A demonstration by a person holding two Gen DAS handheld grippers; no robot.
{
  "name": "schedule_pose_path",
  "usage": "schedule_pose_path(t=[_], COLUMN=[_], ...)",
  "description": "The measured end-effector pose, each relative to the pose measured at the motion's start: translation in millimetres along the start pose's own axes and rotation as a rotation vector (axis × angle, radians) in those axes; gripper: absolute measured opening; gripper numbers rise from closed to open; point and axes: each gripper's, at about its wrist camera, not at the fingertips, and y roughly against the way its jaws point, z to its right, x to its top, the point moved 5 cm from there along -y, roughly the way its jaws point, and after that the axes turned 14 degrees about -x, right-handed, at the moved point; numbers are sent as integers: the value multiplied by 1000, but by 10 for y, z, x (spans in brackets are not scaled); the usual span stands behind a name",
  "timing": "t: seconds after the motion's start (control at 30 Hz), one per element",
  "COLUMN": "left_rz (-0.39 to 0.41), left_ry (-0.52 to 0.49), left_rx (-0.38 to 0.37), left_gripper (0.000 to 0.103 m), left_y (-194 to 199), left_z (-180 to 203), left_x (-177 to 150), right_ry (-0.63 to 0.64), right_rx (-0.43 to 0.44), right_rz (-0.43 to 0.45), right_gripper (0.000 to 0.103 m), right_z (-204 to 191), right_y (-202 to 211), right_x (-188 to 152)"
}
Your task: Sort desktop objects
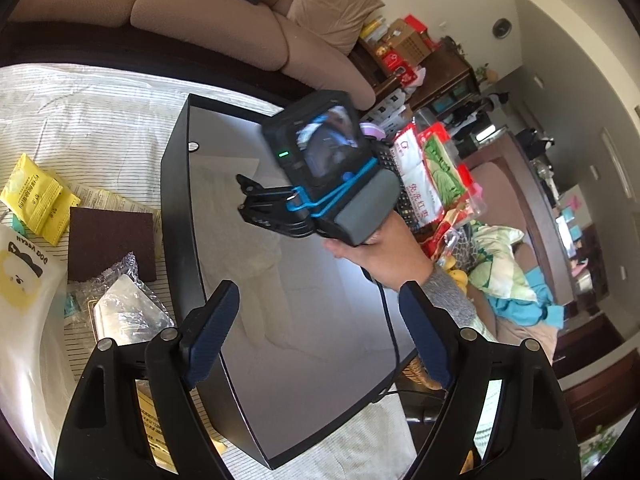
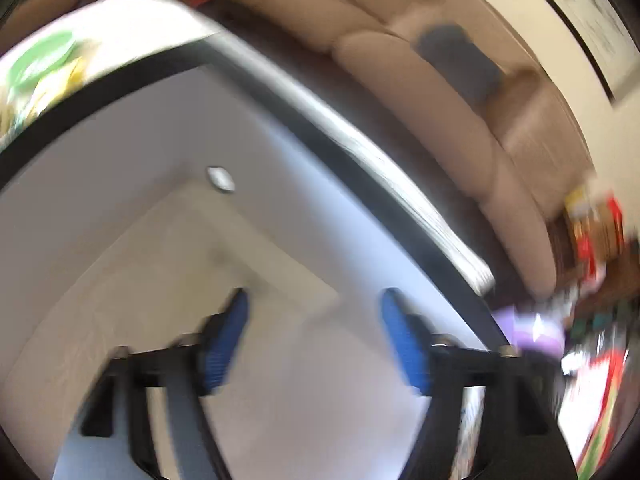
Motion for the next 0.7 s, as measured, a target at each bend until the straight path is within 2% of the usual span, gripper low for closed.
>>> schedule_pose_path(t=[0.07,0.17,0.23,0.27,0.33,0.37,0.47,0.57,0.7], left_rz=[4,0,-4,-5,-4,-4,-7,-7,2], left_ry=[-6,-5,4,8,16,17,17,16,25], left_rx=[3,19,14,12,7,4,15,18,11], left_gripper=[81,81,81,81,81,81,81,81,81], left_y=[27,47,42,40,37,42,62,78,97], left_z=[17,22,30,39,53,52,26,5,-20], left_x=[-29,-82,-116,-131,-161,-171,-184,-174,-176], right_ry=[-137,-307,-358,-384,-449,-478,-483,-538,-558], right_rx=[119,388,478,505,556,580,623,728,695], right_rz=[-53,-205,-288,-319,-361,-372,-376,-404,-413], right_gripper=[75,73,73,72,60,53,44,44,46], right_z=[177,225,163,127,72,42,-80,-218,-187], right_y=[118,176,135,98,49,34,67,178,271], right_x=[-138,-389,-518,-560,-610,-617,-595,-623,-632])
